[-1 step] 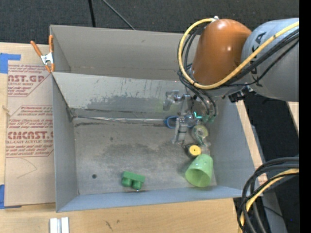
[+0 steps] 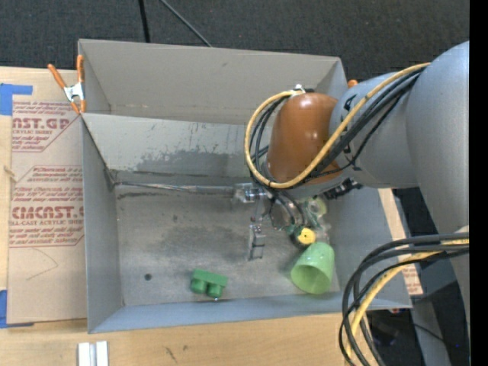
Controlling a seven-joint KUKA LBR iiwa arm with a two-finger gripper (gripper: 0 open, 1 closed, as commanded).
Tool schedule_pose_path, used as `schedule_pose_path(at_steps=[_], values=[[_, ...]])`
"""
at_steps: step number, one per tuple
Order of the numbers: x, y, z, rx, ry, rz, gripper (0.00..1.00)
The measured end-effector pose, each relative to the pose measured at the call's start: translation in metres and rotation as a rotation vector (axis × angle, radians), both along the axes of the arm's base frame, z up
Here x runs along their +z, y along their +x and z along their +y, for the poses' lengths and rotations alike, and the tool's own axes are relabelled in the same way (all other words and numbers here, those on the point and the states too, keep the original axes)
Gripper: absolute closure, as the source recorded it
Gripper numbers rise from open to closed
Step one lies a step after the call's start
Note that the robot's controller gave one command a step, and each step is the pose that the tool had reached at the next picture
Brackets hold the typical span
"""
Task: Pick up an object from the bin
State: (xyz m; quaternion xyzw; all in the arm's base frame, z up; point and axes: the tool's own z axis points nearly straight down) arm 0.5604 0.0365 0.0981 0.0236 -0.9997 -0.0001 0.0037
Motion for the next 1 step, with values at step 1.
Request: schedule_pose_path(at_steps=[1], values=[[-0.0061, -0.0547, -0.1083, -0.063, -0.004, -0.003, 0.0]])
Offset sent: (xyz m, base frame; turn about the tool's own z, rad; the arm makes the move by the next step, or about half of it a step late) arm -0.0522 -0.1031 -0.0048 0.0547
